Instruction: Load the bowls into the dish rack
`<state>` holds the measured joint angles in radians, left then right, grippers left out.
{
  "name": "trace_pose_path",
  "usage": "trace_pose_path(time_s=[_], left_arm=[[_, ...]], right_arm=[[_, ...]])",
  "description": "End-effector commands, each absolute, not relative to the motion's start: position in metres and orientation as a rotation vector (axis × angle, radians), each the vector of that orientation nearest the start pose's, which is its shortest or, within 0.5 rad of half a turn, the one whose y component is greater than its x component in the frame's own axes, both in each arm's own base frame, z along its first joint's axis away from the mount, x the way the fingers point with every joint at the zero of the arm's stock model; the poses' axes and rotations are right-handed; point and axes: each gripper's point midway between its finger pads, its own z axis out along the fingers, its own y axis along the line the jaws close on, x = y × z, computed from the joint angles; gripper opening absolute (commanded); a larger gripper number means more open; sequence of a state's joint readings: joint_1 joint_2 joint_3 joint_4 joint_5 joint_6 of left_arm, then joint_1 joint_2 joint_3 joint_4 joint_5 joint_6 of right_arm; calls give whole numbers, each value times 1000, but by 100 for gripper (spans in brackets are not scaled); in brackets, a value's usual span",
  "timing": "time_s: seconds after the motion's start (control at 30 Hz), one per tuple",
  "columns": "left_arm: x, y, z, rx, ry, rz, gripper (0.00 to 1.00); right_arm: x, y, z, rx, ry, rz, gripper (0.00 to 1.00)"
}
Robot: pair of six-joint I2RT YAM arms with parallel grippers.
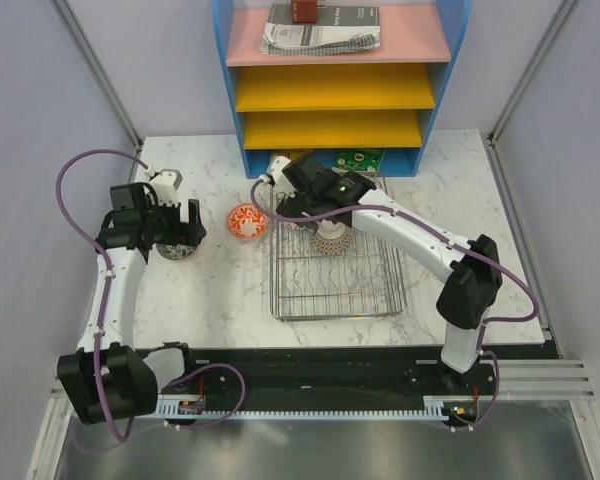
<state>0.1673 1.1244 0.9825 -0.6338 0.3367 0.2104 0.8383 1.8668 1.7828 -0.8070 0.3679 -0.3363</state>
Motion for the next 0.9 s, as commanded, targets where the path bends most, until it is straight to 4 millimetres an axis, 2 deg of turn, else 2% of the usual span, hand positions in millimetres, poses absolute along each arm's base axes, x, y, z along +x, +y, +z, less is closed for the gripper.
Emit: trace_pose_path(time_s=[0.0,0.03,0.13,0.2,0.27,0.3,0.33,0.37,0.43,0.47,0.5,0.57,0.6,0.63,0.87], left_arm=[[332,0,183,247,2227,-218,100],[337,-4,175,239,2252,-254,100],[351,-22,173,266,2262,-317,100],[366,-28,168,280,2281,-302,100],[380,-43,161,322,2296,-298,100],[386,-41,158,314,2308,-269,100],[389,-56,156,355,2311,-282,100],[397,-60,159,361,2304,-278,100],[408,-65,146,368,2343,-246,100],[415,-65,150,366,2334,-232,100],[421,-63,140,358,2359,-208,100],[430,-62,141,351,2357,-190,100],[433,-61,131,344,2382,-176,100],[437,-61,132,346,2378,-167,100],[442,-70,104,417,2424,-113,100]], right_arm=[[378,291,256,-1022,1967,-160,98],[376,290,257,-1020,1965,-147,98],[370,291,257,-1021,1960,-80,98],[367,291,261,-1015,1947,-29,98],[359,289,263,-1017,1941,26,98],[359,287,265,-1013,1939,37,98],[355,282,268,-1009,1934,49,98],[353,282,269,-1011,1929,66,98],[348,275,273,-1008,1923,74,98],[346,272,274,-1004,1920,77,98],[345,271,275,-1004,1919,86,98],[339,264,276,-1002,1914,93,98],[337,263,277,-1004,1911,100,98],[333,260,279,-1000,1906,105,98],[320,254,285,-1008,1886,159,98]])
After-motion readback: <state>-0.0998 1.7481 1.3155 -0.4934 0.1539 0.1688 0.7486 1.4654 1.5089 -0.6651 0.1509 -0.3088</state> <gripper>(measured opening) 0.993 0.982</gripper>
